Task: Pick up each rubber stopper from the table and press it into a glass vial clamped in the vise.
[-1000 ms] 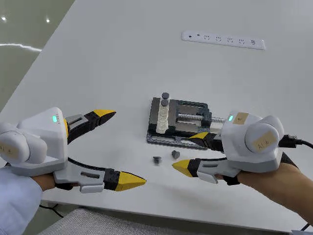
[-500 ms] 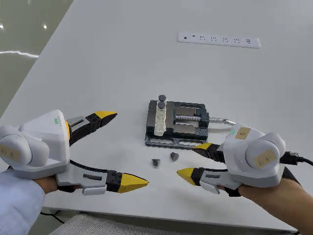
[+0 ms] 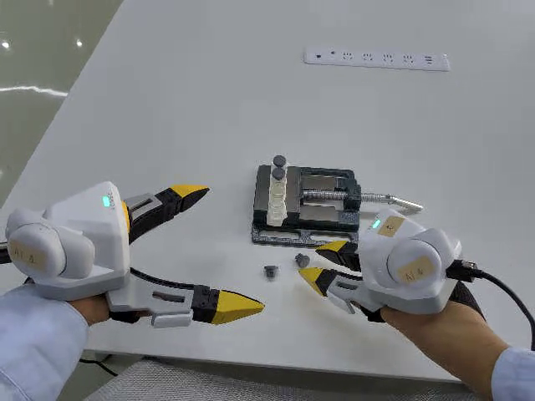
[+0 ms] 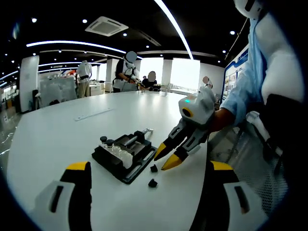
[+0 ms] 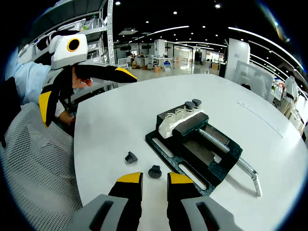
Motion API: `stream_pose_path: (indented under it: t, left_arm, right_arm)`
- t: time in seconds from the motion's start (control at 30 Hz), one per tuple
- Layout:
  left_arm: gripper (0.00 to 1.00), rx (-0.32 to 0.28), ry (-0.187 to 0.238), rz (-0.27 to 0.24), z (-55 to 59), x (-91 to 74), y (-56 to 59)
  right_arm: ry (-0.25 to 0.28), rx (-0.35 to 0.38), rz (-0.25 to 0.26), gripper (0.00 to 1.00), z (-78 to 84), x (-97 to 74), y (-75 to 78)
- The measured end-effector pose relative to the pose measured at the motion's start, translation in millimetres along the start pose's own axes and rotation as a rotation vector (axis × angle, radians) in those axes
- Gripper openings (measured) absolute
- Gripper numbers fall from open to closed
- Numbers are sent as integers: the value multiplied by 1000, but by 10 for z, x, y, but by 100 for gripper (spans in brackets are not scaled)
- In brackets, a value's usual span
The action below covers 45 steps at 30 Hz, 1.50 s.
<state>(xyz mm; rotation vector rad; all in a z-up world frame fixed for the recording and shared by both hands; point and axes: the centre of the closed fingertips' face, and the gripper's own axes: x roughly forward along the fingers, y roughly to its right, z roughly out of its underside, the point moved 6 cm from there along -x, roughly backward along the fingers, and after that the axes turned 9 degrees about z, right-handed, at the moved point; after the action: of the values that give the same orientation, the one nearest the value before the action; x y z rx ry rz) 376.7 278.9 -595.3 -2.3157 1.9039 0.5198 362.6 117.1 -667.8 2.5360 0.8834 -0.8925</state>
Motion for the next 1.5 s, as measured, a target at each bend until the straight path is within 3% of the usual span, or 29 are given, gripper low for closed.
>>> stream_pose_path:
  t: [0.83,1.3,1.5]
  left_arm:
    - [99,2,3,-6,-17,-5,18]
    - [97,5,6,7,-3,63,50]
    - [96,13,18,17,-21,120,63]
  right_arm:
    - [-15,-31,70,8,12,67,-32]
    - [-13,-7,23,7,-97,-97,81]
    - [-15,-33,-11,7,-241,-227,138]
